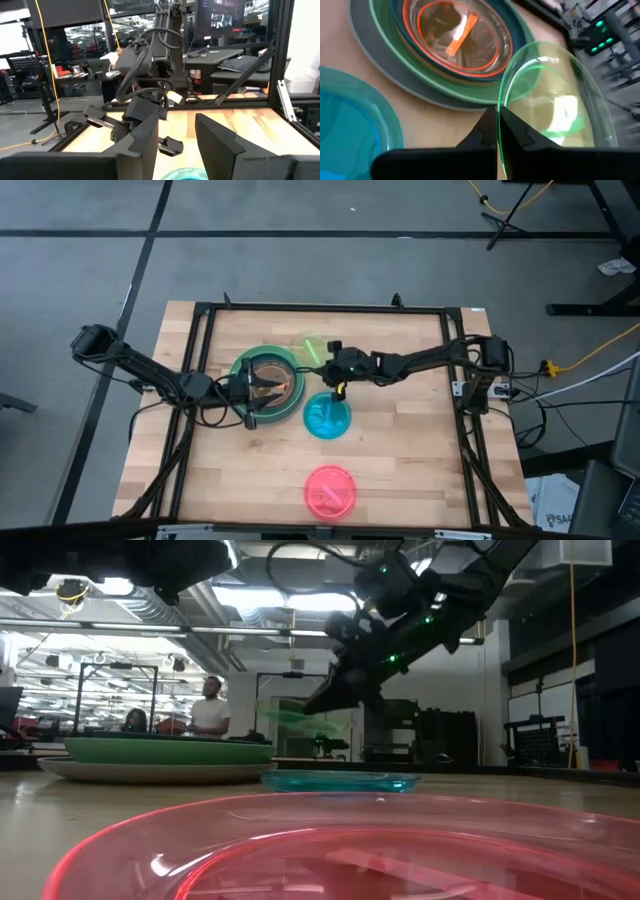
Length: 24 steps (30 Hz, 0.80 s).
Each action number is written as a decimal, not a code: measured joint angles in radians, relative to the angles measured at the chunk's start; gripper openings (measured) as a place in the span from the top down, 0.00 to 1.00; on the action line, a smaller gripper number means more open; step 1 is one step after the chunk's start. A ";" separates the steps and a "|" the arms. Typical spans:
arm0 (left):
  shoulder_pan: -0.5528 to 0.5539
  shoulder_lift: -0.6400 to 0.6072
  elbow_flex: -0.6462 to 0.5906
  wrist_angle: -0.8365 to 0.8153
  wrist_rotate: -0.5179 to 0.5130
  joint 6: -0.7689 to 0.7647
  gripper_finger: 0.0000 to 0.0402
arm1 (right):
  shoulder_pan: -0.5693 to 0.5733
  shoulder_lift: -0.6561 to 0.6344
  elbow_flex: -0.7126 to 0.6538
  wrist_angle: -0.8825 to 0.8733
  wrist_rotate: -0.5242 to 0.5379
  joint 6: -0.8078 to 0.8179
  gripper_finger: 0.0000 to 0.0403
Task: Stack plastic plates
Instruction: Stack the light green plate on top of orange plate
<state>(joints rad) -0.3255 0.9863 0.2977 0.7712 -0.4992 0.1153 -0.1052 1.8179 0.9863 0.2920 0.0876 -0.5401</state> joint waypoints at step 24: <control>-0.024 -0.001 0.000 0.176 -0.032 0.124 0.69 | 0.073 0.106 0.073 0.265 -0.257 -0.102 1.00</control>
<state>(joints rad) -0.3496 0.9852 0.2977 0.9474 -0.5312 0.2394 -0.0323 1.9244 1.0593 0.5566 -0.1691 -0.6419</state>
